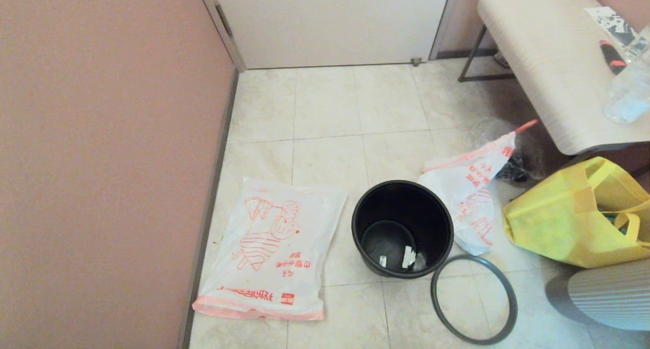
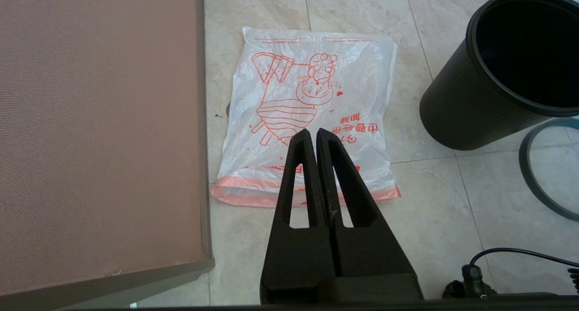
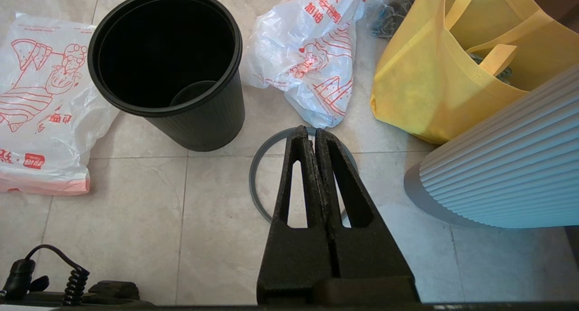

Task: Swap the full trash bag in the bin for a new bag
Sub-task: Pick up a new trash bag

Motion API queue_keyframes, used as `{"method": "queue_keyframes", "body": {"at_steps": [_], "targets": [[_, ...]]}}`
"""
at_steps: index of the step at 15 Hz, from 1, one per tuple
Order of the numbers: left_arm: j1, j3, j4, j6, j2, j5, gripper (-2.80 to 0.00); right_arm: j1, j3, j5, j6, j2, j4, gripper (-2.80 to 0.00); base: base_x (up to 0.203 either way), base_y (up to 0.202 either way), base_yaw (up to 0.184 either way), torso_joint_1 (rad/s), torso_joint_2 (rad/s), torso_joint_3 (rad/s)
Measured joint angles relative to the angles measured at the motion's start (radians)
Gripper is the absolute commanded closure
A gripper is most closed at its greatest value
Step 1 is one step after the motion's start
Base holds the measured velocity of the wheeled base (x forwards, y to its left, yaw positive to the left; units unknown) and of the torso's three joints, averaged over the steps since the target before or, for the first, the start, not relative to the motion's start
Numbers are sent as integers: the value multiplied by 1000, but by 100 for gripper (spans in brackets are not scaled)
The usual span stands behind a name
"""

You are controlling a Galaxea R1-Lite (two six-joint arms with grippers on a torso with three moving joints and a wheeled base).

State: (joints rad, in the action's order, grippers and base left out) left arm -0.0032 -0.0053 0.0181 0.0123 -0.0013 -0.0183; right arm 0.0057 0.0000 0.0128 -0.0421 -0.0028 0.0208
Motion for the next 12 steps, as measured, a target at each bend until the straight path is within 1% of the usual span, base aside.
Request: {"method": "queue_keyframes", "body": {"at_steps": [12], "targets": [[0, 0, 2, 4, 0, -1, 0, 0, 0, 0, 0, 0, 0, 0, 0, 0, 0, 0, 0, 0]]}}
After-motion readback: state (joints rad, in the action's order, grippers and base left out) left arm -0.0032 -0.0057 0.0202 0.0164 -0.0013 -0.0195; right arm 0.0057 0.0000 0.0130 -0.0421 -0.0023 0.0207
